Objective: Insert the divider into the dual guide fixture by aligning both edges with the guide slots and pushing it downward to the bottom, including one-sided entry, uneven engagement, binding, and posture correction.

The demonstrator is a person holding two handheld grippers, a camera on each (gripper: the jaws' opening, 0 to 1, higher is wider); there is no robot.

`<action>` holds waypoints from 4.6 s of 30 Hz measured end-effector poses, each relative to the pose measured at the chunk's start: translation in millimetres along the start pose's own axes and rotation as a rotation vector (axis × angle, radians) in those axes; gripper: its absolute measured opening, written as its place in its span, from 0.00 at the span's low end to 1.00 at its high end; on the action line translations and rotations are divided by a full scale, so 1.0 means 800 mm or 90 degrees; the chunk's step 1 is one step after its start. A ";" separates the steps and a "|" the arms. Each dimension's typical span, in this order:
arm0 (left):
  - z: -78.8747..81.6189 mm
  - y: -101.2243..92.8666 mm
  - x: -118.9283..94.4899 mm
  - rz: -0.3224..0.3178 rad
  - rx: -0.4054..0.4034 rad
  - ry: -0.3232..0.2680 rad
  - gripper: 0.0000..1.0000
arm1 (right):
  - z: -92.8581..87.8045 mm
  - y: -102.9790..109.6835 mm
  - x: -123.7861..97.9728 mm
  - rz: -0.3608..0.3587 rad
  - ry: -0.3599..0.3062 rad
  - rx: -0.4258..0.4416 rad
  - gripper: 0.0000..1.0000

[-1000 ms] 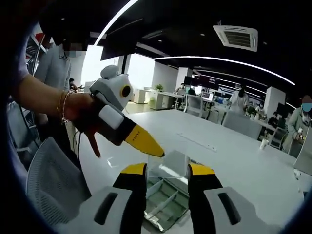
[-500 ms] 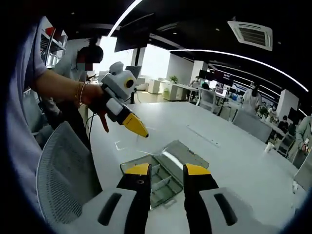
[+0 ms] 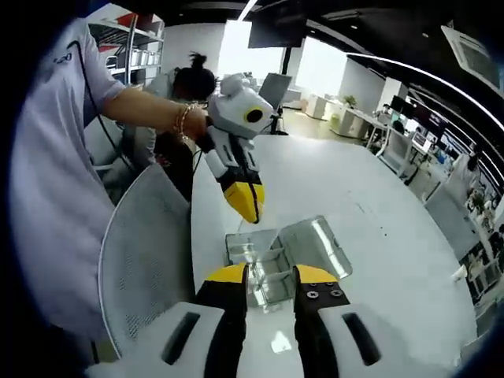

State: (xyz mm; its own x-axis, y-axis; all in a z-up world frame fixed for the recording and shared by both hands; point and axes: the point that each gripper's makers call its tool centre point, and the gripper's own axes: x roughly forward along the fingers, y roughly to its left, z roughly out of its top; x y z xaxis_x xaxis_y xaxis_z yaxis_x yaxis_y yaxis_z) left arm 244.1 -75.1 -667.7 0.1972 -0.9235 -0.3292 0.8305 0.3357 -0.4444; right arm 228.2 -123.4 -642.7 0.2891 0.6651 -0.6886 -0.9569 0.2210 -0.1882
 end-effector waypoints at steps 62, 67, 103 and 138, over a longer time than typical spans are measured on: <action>-0.026 -0.030 0.008 -0.040 0.192 0.091 0.15 | -0.005 0.041 0.067 0.271 0.304 -0.092 0.00; -0.025 -0.022 -0.010 -0.021 0.195 0.058 0.23 | -0.003 0.038 0.070 0.262 0.305 -0.092 0.00; -0.040 0.000 -0.131 0.105 0.126 -0.045 0.41 | -0.089 0.001 0.119 0.195 0.369 -0.070 0.00; -0.092 0.035 -0.176 0.178 0.087 0.008 0.42 | -0.124 -0.007 0.146 0.187 0.405 -0.080 0.00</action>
State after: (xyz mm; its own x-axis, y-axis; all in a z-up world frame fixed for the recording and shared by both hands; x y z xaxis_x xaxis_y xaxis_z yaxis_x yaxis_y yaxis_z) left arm 201.3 77.9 -694.8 0.4220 -0.7961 -0.4336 0.8076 0.5475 -0.2191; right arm 265.0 -117.8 -791.3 -0.0162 0.1304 -0.9913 -0.9998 -0.0131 0.0146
